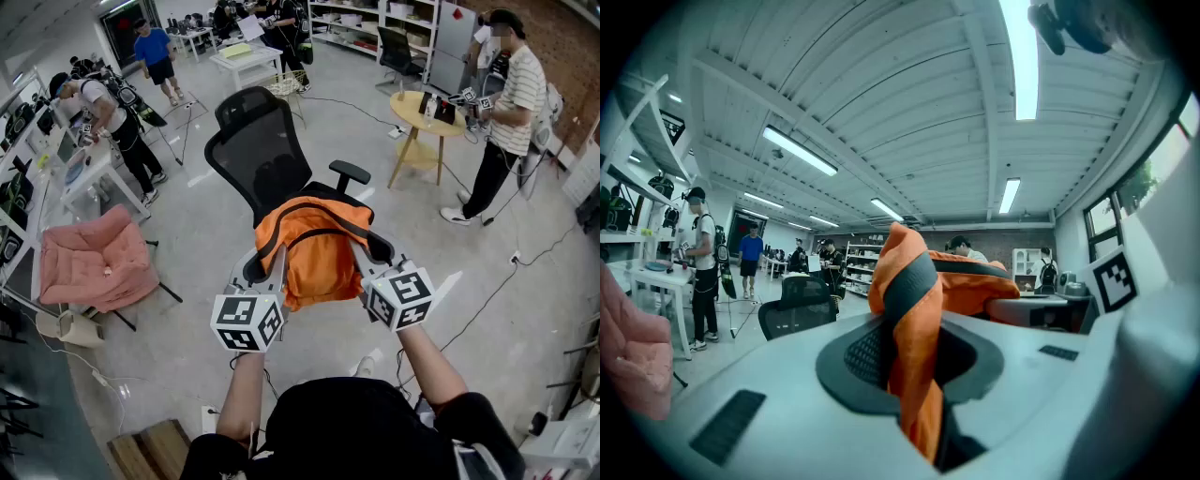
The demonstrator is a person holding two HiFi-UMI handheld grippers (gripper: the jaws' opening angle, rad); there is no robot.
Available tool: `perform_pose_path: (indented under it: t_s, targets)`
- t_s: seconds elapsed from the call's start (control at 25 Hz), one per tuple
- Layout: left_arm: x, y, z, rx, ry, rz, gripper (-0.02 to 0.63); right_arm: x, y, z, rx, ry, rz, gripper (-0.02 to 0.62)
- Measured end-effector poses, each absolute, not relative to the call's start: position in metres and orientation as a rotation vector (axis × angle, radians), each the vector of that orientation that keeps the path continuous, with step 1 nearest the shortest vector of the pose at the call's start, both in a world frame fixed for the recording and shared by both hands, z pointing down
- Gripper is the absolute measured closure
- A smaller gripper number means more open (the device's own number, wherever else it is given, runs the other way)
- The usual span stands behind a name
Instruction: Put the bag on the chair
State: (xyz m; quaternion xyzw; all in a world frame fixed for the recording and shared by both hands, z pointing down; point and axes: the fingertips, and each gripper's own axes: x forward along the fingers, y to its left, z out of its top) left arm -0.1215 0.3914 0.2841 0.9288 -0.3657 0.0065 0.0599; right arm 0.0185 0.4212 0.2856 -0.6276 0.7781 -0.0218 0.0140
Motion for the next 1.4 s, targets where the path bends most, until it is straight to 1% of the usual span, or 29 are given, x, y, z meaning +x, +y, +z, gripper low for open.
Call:
perform_pose_path:
  t_s: [0.28,0.52,0.8,1.2,1.4]
  targets:
    - [-0.115,0.392,0.282,2.806,-1.102,0.02,0.538,0.025,0.421,0.285,-1.95,2.418,-0.097,0.529]
    - [-0.094,0.387,0.283,2.796,-1.127,0.027,0.538,0.046,0.414,0.286,-1.926,2.437,-0.104,0.529]
    - [-0.059,0.383,0.284,2.766,-1.18,0.032,0.538,0.082,0.405,0.287,-1.882,2.477,-0.124,0.529]
    - [0.008,0.383,0.295,2.718,-1.249,0.04,0.538,0.152,0.398,0.296,-1.812,2.526,-0.141,0.529]
    - [0.027,0.385,0.299,2.694,-1.267,0.056,0.538,0.172,0.394,0.3,-1.789,2.534,-0.16,0.529]
